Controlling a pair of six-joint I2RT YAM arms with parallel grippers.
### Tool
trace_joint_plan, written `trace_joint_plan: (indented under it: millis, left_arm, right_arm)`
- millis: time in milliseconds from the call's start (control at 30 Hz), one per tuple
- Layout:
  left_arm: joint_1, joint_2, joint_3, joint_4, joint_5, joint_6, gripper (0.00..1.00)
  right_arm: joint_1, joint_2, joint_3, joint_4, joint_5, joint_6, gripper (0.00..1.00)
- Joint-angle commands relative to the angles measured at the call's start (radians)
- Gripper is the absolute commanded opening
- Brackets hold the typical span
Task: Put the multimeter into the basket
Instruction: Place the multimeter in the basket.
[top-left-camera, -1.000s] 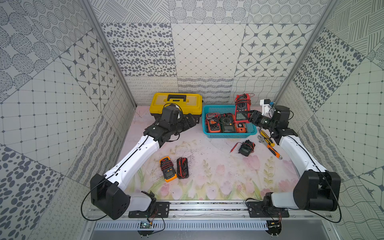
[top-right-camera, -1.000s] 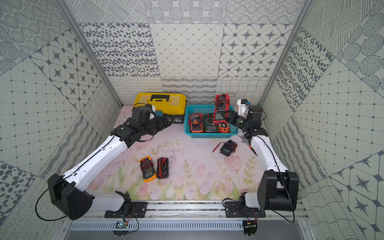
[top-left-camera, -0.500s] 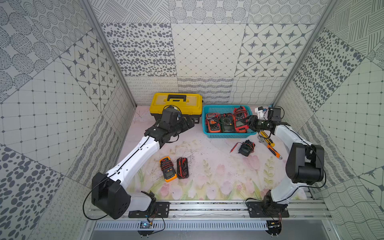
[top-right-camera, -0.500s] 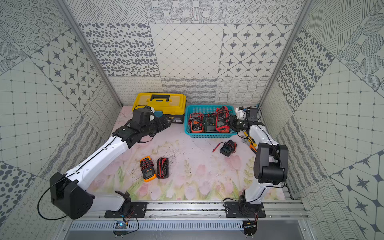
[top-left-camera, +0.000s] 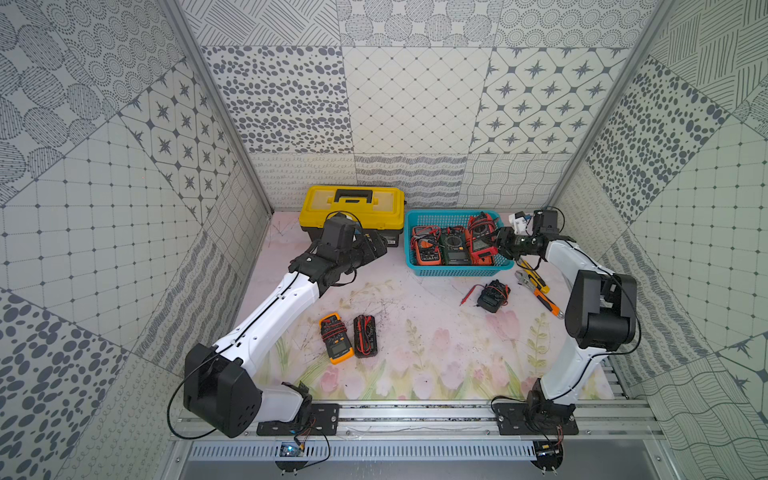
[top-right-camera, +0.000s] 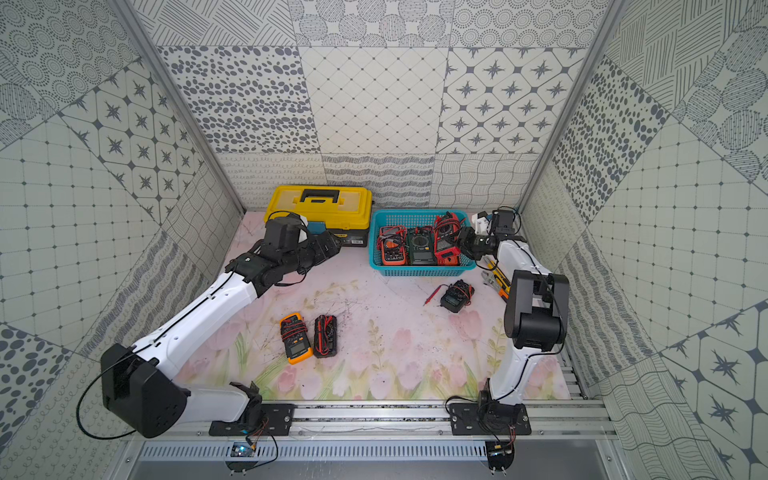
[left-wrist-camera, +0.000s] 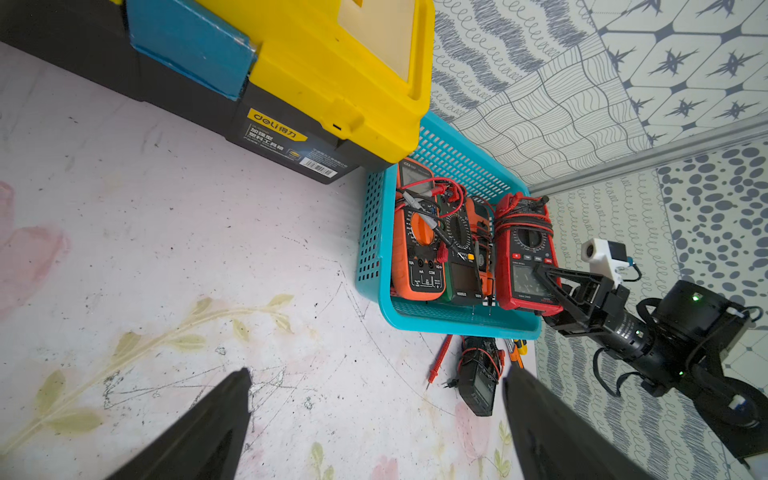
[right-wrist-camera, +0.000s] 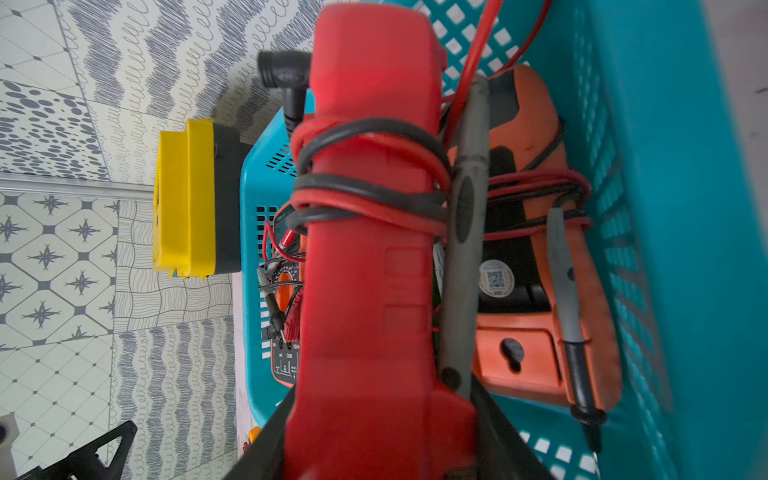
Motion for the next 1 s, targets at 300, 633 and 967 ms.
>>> trace_joint_plan:
  millis: [300, 633, 967]
  left_arm:
    - [0.009, 0.041, 0.021, 0.028, 0.012, 0.011, 0.99]
    - [0.01, 0.041, 0.029, 0.025, 0.003, 0.014, 0.99]
    - [0.015, 0.05, 0.027, 0.025, 0.004, 0.015, 0.99]
  right_arm:
    - [0.022, 0.081, 0.136, -0.112, 0.1, -0.13, 0.28]
    - [0.061, -0.016, 0.17, -0.239, 0.35, -0.214, 0.64]
    - [0.094, -0.054, 0.2, -0.314, 0.516, -0.27, 0.67]
